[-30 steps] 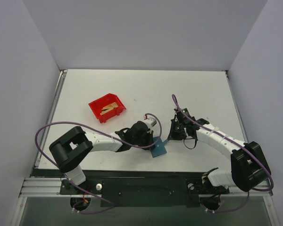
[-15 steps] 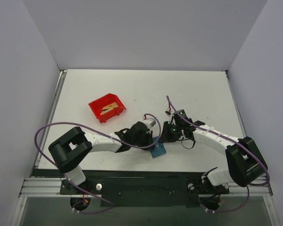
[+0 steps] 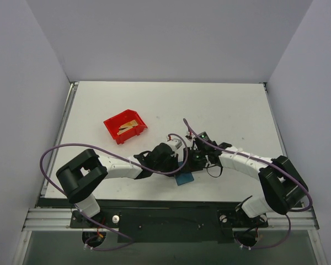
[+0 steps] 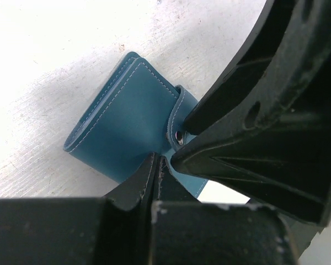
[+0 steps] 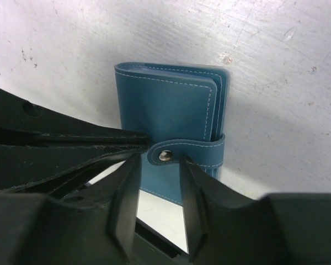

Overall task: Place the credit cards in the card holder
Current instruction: Close the card holder at the center of the board.

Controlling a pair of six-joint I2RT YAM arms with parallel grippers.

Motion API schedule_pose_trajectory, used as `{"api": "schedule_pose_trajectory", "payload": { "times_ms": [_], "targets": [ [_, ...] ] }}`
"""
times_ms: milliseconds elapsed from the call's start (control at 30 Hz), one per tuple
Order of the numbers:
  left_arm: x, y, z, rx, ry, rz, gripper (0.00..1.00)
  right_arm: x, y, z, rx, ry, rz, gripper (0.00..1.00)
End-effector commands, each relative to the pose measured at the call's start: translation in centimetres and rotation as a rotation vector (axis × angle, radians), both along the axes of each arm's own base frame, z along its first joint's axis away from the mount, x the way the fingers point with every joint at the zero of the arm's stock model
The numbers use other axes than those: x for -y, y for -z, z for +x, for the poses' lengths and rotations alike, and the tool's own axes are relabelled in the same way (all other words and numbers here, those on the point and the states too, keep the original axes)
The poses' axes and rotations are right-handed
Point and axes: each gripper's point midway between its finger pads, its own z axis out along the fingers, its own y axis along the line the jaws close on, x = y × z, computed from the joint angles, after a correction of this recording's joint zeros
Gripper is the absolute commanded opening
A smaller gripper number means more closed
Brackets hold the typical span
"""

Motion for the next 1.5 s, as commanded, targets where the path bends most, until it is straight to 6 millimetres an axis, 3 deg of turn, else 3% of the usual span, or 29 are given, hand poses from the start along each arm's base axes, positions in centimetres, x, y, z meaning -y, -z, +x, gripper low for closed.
{"api": "schedule_pose_trajectory", "payload": {
  "times_ms": [0, 267, 500, 733, 967, 1467],
  "targets": [
    [-1.2, 1.3, -0.8, -0.024, 0.002, 0.059, 0.0, 0.0, -1.6, 0.5, 0.05, -0.008, -0.003, 0.36],
    [-1.1, 1.3, -0.8, -0.024, 0.001, 0.057, 0.0, -0.9, -3.6, 0.6, 0.074, -0.018, 0.09, 0.41],
    [-0.9, 1.1, -0.7, -0.026, 0.001, 0.051, 0.0, 0.9, -5.0, 1.8, 0.132, 0.071, 0.106, 0.33],
    [-0.6, 1.0, -0.6, -0.025, 0.005, 0.05, 0.0, 3.6, -3.8, 2.4, 0.107, 0.209, 0.046, 0.19],
    [-0.6, 1.1, -0.5, -0.021, 0.009, 0.057, 0.0, 2.8, -2.1, 1.0, -0.007, 0.136, 0.049, 0.15],
    [-0.4, 1.2, -0.4, -0.024, 0.012, 0.063, 0.0, 1.0, -1.6, 0.0, -0.059, 0.075, 0.105, 0.13]
  ]
}}
